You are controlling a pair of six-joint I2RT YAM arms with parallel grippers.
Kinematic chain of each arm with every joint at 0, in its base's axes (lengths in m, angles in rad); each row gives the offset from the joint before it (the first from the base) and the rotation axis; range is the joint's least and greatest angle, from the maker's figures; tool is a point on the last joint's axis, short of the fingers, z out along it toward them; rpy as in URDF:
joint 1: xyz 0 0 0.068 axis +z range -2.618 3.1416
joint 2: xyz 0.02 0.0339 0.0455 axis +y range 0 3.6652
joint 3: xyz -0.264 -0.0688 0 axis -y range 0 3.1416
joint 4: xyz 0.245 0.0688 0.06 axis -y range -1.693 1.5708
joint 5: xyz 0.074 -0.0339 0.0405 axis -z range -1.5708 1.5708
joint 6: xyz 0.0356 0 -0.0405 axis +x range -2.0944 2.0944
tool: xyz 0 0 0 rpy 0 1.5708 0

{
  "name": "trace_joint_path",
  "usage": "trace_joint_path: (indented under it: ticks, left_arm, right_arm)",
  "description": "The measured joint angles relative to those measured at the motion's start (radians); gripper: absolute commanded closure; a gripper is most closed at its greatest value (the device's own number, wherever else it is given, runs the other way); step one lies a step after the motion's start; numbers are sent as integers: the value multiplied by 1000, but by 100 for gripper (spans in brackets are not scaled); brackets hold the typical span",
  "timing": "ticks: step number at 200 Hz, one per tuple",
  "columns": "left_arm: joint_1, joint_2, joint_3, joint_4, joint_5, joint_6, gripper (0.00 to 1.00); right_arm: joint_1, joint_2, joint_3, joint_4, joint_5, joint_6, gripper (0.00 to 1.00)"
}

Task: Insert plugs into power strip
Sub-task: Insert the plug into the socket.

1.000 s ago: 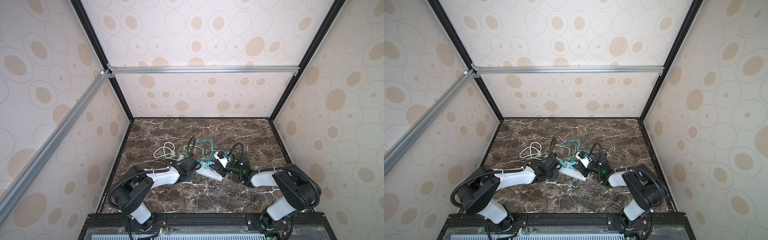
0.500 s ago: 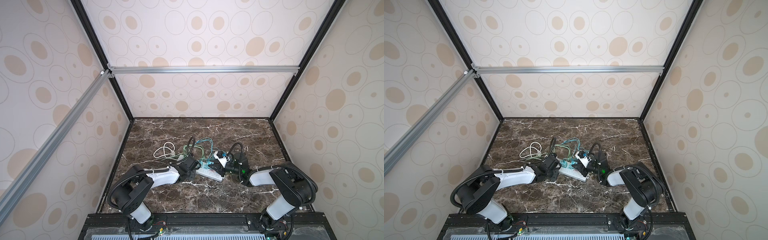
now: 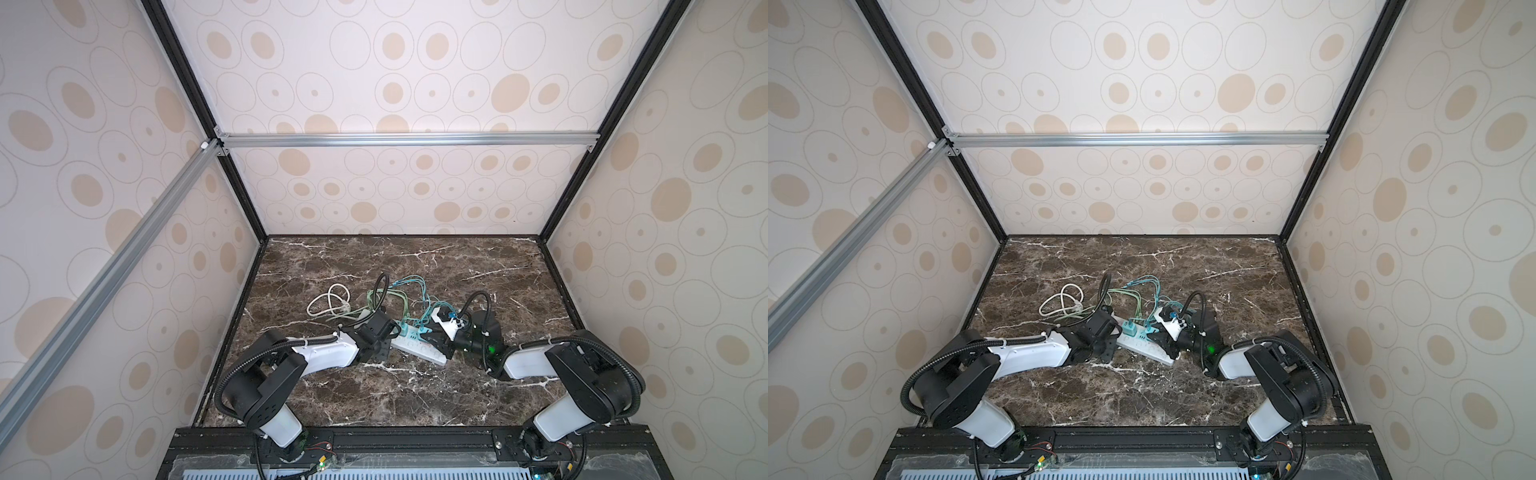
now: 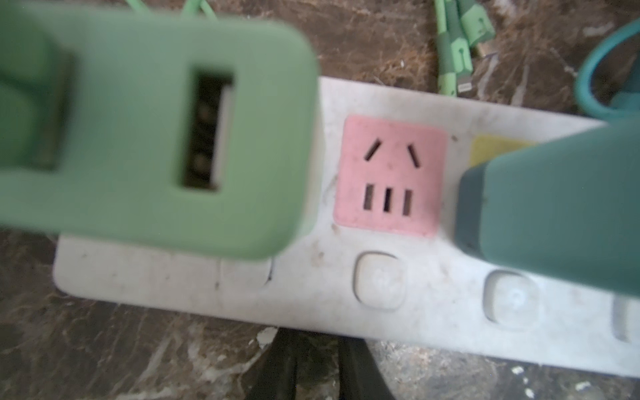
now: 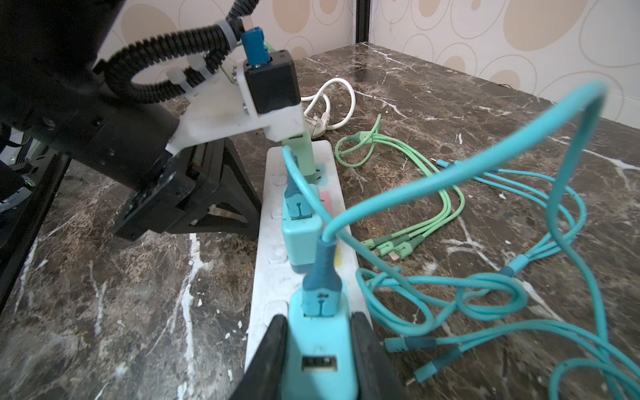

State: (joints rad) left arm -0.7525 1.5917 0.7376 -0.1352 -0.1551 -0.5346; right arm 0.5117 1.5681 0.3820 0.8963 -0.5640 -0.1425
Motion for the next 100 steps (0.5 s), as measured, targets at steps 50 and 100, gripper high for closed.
trace_joint_path:
  ticks: [50,100]
  left_arm:
    - [3,-11,10,-10,51,0,76]
    - [6,-126,89,-37,262,10,67]
  right_arm:
    - [0,47,-27,116,1,37,100]
    - [7,164,-120,435,45,104,100]
